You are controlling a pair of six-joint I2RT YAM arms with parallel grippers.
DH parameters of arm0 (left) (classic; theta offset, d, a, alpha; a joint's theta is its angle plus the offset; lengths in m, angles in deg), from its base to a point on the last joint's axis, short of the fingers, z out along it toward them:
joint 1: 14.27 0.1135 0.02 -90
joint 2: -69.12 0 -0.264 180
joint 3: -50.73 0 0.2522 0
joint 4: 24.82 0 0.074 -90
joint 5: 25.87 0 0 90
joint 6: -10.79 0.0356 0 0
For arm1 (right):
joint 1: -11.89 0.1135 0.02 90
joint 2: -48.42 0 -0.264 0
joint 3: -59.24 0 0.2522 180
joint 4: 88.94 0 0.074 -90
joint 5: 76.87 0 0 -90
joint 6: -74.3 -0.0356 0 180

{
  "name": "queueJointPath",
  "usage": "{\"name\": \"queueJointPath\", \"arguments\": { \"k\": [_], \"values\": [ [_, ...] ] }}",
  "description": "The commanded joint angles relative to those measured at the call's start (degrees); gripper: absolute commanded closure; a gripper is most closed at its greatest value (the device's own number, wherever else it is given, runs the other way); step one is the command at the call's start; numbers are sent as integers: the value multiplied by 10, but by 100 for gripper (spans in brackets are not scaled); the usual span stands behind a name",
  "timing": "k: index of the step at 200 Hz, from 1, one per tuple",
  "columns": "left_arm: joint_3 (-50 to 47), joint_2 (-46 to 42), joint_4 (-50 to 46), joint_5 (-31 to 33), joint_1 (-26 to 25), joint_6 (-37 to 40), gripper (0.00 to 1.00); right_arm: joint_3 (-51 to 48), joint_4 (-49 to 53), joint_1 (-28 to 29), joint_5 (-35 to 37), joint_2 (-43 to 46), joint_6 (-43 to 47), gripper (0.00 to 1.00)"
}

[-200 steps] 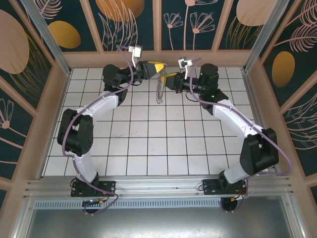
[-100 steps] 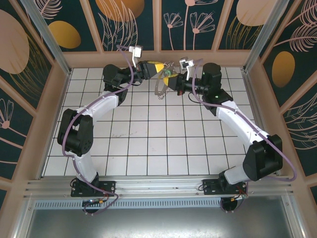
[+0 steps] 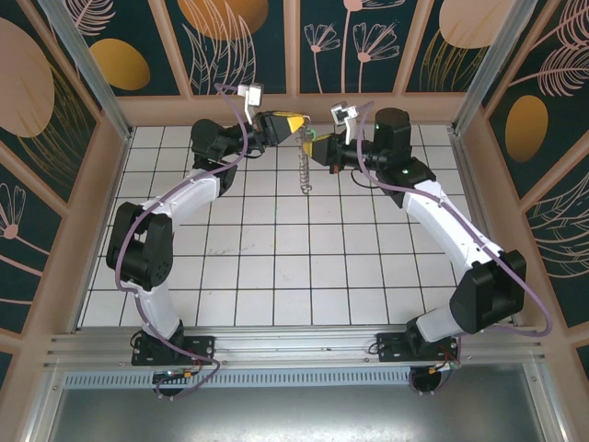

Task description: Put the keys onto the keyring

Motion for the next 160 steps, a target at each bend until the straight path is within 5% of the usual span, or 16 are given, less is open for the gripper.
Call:
{"name": "queueJointPath", "arguments": {
  "k": [1, 160],
  "values": [
    [7, -18, -11, -16, -4, 23, 100, 42, -10, 4, 4, 2, 22, 100],
    [-8, -28, -62, -6, -3, 70, 100, 160, 222, -4, 85, -26, 135, 100]
  ]
}}
